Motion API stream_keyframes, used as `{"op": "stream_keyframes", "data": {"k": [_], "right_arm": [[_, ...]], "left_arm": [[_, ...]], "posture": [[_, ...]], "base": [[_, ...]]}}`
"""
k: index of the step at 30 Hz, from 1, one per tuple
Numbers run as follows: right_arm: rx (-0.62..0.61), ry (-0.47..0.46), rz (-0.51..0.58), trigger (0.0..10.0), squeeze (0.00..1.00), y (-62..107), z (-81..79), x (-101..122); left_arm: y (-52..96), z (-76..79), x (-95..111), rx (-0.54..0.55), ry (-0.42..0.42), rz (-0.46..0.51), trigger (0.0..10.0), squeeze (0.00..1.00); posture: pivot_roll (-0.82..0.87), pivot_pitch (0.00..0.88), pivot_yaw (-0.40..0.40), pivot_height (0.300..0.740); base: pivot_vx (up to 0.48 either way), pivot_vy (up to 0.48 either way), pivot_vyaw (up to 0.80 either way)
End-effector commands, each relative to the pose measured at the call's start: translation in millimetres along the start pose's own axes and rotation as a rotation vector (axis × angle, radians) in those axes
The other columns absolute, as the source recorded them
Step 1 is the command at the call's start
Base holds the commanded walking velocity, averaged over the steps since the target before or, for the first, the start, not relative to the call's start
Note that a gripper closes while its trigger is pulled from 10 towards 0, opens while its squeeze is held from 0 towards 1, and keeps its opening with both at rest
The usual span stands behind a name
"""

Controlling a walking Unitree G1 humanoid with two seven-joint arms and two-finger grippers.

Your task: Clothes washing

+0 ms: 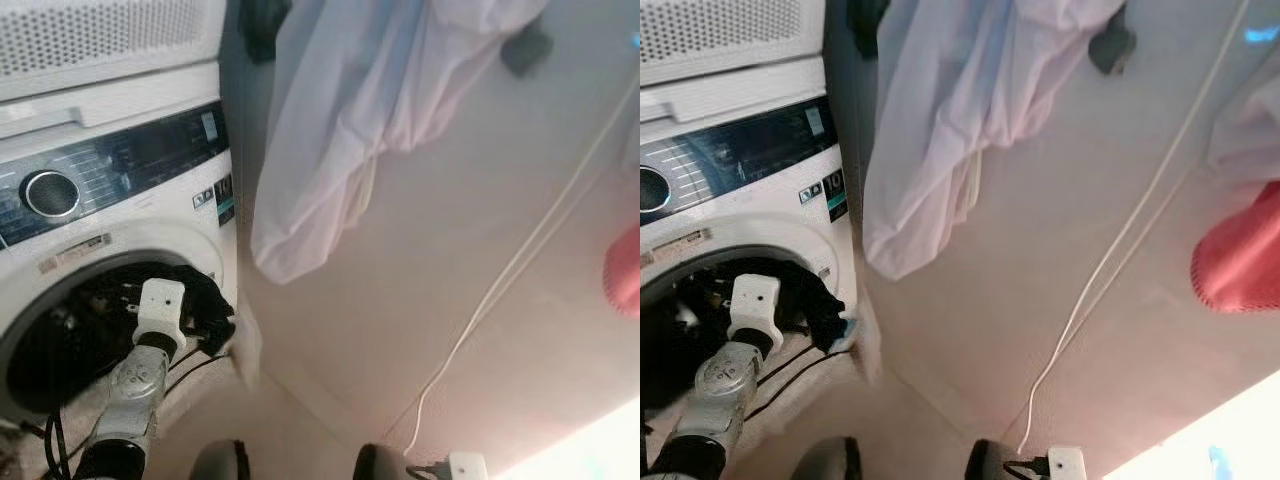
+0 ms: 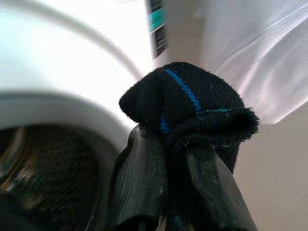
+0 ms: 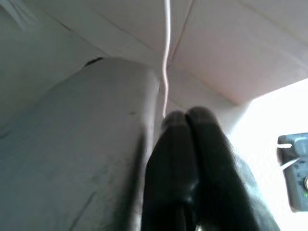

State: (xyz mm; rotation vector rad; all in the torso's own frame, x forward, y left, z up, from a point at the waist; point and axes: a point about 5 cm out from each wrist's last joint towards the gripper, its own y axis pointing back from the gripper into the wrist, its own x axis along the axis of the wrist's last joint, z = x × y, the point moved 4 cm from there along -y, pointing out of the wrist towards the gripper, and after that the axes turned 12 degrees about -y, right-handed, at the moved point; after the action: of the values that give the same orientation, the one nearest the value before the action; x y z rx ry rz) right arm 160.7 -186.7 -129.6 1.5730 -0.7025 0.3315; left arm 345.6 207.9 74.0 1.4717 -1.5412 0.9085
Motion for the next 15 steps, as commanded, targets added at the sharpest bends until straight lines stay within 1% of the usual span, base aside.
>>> {"op": "stream_keyframes", "data": {"k": [1,10,12,14,15], "right_arm": [[0.05,-0.004,-0.052,10.0,0.0,0.9,-17.2,-14.9],[0.05,-0.005,-0.052,10.0,0.0,0.9,-17.2,-14.9],[0.051,-0.003,-0.052,10.0,0.0,0.9,-17.4,-14.9],[0.052,-0.003,-0.052,10.0,0.0,0.9,-17.6,-14.9],[0.052,-0.003,-0.052,10.0,0.0,0.9,-17.6,-14.9]], "left_arm": [[-1.6,3.6,3.2,-0.02,-0.015,0.014,10.0,0.0],[-1.1,7.8,1.2,-0.042,-0.016,0.01,10.0,0.0],[-0.9,11.1,-2.9,-0.062,-0.032,-0.016,10.0,0.0],[1.0,14.5,-14.3,-0.075,-0.047,-0.063,10.0,0.0],[1.0,14.5,-14.3,-0.075,-0.047,-0.063,10.0,0.0]], "posture": [[0.2,0.0,-0.137,0.595],[0.2,0.0,-0.138,0.595],[0.2,0.0,-0.138,0.595],[0.2,0.0,-0.138,0.595],[0.2,0.0,-0.138,0.595]], "base": [[0.0,0.0,0.0],[0.0,0.0,0.0],[0.0,0.0,0.0],[0.0,0.0,0.0],[0.0,0.0,0.0]]}}
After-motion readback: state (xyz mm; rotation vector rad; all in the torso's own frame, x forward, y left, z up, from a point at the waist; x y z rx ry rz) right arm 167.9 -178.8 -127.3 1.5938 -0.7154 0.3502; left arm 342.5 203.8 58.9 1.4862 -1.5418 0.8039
